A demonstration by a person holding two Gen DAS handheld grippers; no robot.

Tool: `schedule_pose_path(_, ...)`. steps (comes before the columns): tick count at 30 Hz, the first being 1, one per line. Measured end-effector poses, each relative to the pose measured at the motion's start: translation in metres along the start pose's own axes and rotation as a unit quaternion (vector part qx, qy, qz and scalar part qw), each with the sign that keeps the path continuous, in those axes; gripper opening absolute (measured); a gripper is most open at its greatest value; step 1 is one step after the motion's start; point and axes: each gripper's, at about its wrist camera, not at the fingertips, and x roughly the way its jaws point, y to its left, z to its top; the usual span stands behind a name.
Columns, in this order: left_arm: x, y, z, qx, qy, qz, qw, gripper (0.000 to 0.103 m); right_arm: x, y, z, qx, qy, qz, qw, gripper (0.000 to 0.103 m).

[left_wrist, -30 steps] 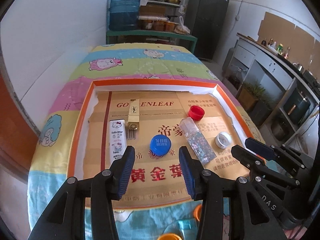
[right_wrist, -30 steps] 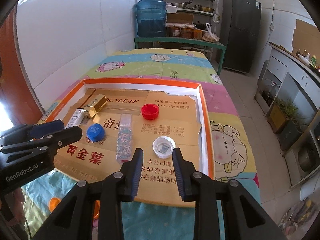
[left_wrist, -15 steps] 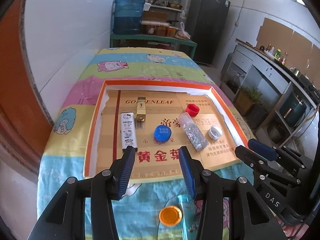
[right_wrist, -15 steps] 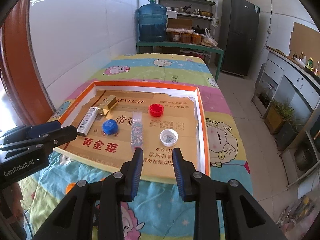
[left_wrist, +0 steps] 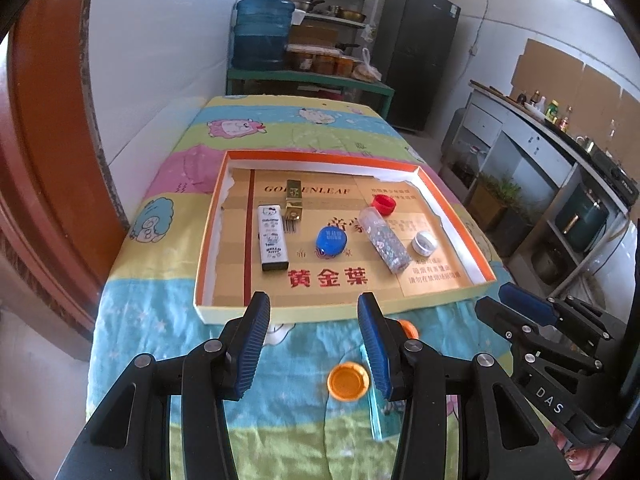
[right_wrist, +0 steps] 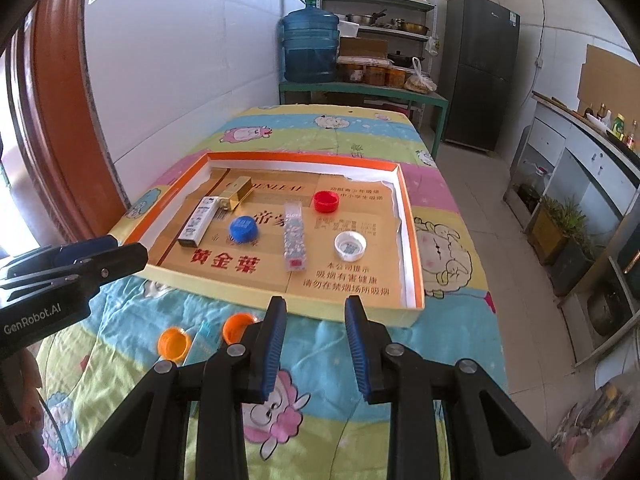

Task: Organize rigid objects
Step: 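Withdraw both tools from the box toward the remaining caps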

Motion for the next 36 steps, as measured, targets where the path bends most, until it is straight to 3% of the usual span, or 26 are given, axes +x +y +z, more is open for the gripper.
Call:
schedule_pose_path(14,-0.019,0.012,-0.027,-0.004,0.005,0.002,1.0000,0.047,-0.017,0.021,-0.031,-0.001,0.010,0.048,0.999,0.030)
schedule_pose_path(29,-0.020,0.022,-0.045,-0.008,0.017,0.006,0.9998,0.047,0.007,0.042,-0.053,0.006,0.050,0.118,0.992,0.030)
schedule_pose_path(33,-0.020,0.024,-0.045,-0.009,0.019,0.006,0.9998,0.047,0.014,0.045,-0.053,0.009,0.056,0.121,0.991,0.030)
schedule_pose_path(36,-0.019,0.025,-0.045,-0.009,0.020,0.006,0.9997,0.047,0.017,0.043,-0.052,0.016,0.059,0.124,0.990,0.041)
